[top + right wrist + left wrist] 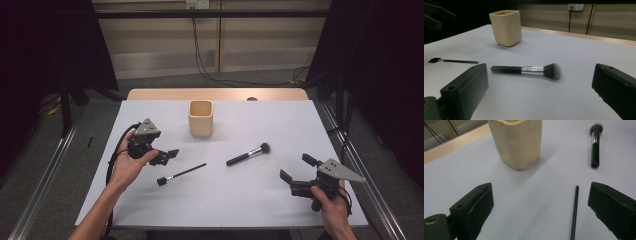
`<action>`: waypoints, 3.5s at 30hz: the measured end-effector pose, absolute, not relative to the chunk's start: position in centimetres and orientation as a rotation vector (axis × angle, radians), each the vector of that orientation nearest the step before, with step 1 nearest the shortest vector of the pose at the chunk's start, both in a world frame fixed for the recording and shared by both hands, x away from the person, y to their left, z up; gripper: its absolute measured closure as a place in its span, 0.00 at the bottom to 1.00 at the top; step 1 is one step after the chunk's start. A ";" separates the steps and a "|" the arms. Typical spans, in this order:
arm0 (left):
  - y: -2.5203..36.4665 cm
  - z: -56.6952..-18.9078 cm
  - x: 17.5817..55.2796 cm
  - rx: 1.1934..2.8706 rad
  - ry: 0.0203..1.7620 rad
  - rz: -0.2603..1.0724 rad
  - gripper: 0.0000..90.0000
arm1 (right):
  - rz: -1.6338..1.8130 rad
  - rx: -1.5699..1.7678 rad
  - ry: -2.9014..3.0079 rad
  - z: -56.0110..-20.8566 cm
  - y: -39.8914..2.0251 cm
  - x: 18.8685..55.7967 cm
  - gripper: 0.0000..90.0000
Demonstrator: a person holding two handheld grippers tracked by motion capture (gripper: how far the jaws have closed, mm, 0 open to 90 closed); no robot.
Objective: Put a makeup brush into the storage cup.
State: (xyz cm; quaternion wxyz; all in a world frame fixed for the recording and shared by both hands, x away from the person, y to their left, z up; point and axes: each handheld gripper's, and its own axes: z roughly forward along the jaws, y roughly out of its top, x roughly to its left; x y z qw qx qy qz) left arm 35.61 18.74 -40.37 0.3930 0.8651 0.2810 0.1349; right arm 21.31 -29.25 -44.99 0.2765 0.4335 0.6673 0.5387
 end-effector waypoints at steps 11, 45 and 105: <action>17.9 -40.8 36.1 2.387 0.722 0.241 0.08 | 1.438 1.166 1.801 -45.1 -29.3 21.4 0.01; 14.2 -43.8 35.9 2.767 0.577 -0.036 0.13 | 1.441 1.158 1.824 -45.2 -29.1 21.4 0.01; 15.8 -43.5 35.5 2.633 0.745 -0.157 0.96 | 1.440 1.139 1.830 -45.2 -28.9 21.4 0.01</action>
